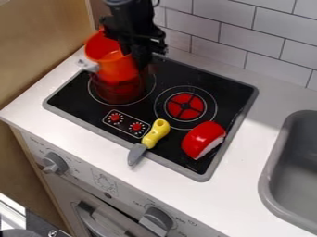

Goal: Moved the orange pot on the right burner

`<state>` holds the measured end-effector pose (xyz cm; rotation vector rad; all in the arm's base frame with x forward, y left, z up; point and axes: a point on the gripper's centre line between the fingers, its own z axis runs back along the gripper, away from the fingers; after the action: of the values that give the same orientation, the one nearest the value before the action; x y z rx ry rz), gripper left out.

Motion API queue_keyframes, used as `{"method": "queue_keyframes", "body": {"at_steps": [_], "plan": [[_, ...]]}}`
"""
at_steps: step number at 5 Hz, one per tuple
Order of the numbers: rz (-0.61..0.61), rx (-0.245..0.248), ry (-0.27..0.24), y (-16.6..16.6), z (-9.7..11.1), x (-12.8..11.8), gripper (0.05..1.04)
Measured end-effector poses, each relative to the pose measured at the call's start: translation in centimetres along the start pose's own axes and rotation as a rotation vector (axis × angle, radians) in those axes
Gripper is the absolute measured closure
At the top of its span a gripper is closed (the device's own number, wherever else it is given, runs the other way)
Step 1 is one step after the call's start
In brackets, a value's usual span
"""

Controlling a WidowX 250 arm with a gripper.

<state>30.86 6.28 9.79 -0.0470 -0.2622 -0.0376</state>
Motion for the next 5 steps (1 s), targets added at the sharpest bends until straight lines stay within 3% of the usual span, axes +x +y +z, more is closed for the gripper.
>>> {"method": "queue_keyframes", "body": {"at_steps": [1,2,4,5], "plan": [[-0.020,0.007,-0.030,-0.2,1.5,-0.4,1.028],[-0.012,0.016,-0.026,-0.8,2.7,-0.8,1.028],[0.020,0.010,-0.001,-3.3,2.9,-0.6,1.028],[0.043,0.016,-0.031,-5.3,2.6,0.0,1.028]]}}
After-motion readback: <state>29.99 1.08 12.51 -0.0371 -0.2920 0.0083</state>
